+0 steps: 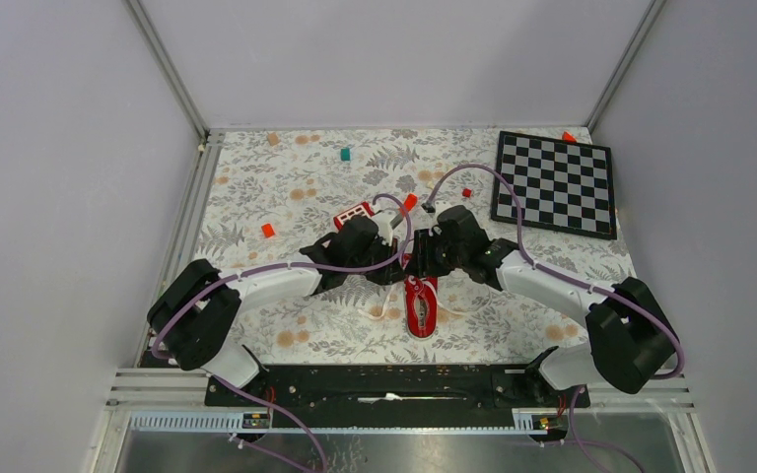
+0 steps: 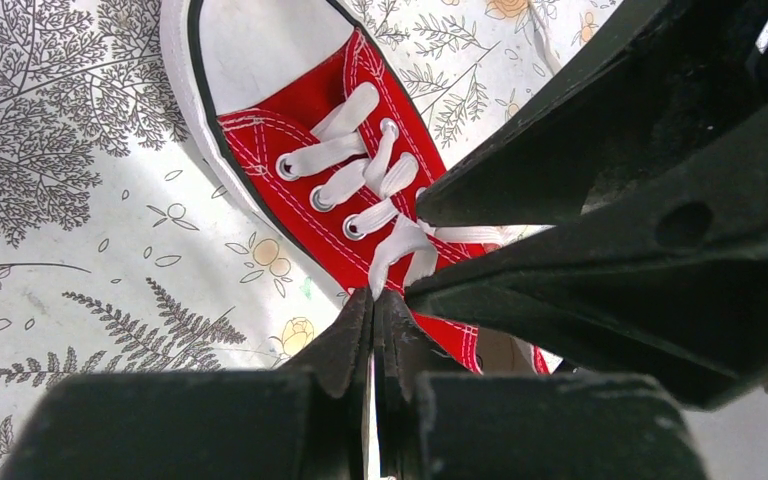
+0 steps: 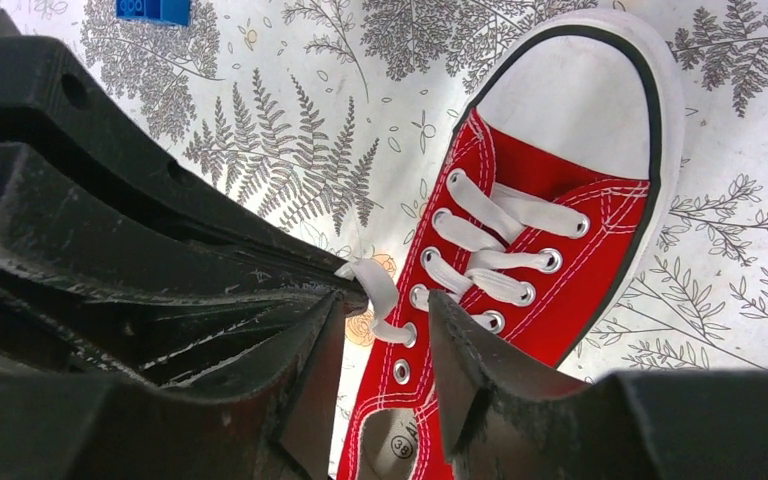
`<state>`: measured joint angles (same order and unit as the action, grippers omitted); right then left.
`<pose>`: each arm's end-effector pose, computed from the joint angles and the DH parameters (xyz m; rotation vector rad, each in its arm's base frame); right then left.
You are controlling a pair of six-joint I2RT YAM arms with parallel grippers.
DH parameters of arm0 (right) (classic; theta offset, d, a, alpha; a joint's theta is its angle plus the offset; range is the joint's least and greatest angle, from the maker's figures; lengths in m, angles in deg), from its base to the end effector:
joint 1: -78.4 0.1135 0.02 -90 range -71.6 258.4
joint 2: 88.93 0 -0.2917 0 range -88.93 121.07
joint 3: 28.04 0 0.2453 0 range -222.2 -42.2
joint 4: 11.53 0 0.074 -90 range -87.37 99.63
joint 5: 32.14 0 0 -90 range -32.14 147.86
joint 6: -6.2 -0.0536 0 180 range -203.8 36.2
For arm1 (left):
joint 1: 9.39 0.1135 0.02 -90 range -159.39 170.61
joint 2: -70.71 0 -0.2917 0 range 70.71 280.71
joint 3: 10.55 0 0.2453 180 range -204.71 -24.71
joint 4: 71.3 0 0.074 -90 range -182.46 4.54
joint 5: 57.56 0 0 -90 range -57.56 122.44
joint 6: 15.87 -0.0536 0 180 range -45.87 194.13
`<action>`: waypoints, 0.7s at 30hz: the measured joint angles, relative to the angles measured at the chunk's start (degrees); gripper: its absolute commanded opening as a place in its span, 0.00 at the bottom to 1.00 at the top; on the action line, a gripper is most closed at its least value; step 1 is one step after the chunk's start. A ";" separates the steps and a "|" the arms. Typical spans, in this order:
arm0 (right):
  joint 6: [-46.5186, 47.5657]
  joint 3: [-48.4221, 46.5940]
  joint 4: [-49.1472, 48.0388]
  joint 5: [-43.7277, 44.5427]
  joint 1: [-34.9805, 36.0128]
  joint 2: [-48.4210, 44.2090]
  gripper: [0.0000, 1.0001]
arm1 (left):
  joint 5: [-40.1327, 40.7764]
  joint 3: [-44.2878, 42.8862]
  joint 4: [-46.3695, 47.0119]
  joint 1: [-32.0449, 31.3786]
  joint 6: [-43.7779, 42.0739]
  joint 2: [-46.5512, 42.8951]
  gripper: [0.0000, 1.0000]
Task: Tie the shoes
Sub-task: Wrap the shoelace around the shoelace.
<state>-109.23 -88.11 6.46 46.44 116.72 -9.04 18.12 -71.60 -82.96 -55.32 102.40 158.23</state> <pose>0.2284 0.1941 0.2399 -0.3771 2.3158 0.8051 0.2172 -0.2435 0.2178 0.5121 2.3434 -0.9423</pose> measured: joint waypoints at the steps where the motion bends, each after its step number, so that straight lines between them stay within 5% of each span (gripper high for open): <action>1: -0.13 -0.02 -0.02 0.09 -0.04 0.09 0.31 | -0.02 0.00 0.04 0.00 0.02 0.00 0.00; 8: -1.27 0.00 -0.79 1.46 -0.17 0.15 0.00 | -2.03 0.00 1.92 -0.09 0.04 0.00 0.00; 14: -1.53 0.68 -0.76 1.99 -0.26 -1.70 0.00 | -5.20 0.00 3.45 -0.09 0.02 0.00 0.01; 21: -3.21 4.37 -0.72 3.50 -0.28 -7.74 0.00 | -8.68 -3.87 0.09 -0.09 -1.88 2.69 0.19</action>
<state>-112.44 -83.74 5.74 49.94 116.44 -16.77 9.44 -75.47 -82.87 -55.41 100.52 160.92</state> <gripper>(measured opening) 0.017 0.116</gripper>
